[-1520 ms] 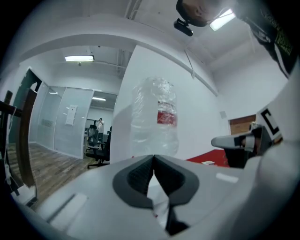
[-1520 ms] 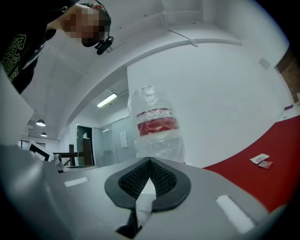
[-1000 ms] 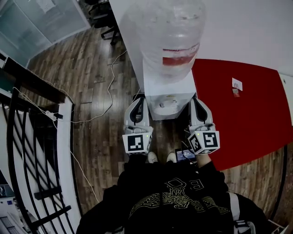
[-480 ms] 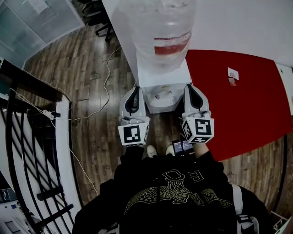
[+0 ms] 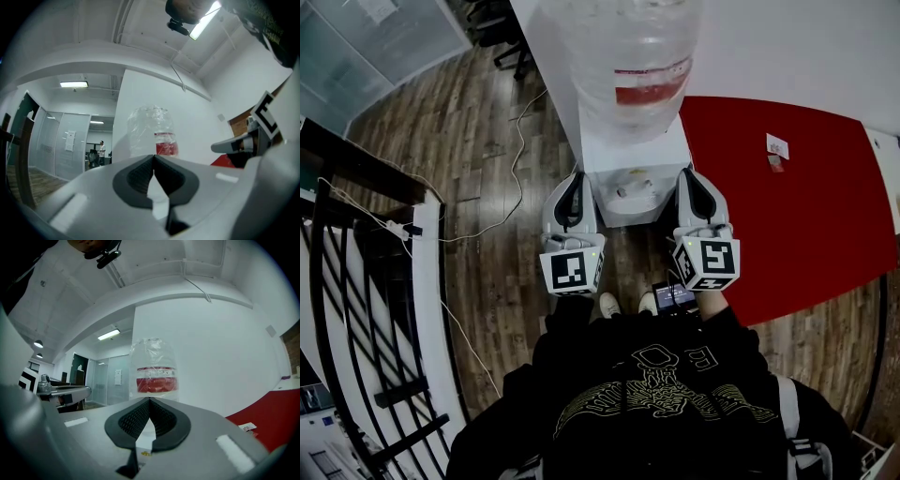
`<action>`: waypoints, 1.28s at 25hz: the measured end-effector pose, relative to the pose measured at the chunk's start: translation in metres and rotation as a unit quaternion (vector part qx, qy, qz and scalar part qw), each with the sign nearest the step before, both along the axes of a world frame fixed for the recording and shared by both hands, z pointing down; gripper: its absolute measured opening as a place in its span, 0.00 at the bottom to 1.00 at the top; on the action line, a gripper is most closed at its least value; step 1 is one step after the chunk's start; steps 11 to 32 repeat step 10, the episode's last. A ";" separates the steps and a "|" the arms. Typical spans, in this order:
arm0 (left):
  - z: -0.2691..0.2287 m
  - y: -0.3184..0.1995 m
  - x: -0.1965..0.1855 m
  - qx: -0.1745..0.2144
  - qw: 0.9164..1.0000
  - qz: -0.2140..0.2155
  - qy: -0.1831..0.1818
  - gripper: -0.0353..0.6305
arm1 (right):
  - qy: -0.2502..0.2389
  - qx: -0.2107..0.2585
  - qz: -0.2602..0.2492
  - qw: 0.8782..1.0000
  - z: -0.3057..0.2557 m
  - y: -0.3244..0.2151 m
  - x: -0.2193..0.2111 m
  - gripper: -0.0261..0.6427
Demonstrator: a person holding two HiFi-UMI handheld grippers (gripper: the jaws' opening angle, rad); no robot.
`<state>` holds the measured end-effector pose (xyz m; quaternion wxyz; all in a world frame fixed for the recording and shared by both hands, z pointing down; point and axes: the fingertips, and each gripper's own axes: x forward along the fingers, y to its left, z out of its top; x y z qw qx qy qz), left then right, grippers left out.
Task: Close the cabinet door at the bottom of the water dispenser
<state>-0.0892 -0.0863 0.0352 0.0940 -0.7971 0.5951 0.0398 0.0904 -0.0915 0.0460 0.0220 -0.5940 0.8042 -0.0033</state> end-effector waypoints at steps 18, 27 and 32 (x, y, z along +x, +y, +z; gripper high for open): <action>-0.006 -0.003 0.001 0.001 1.000 -0.002 -0.011 0.06 | -0.004 0.014 -0.011 1.000 -0.007 -0.003 -0.003 0.04; -0.006 -0.003 0.001 0.001 1.000 -0.002 -0.011 0.06 | -0.004 0.014 -0.011 1.000 -0.007 -0.003 -0.003 0.04; -0.006 -0.003 0.001 0.001 1.000 -0.002 -0.011 0.06 | -0.004 0.014 -0.011 1.000 -0.007 -0.003 -0.003 0.04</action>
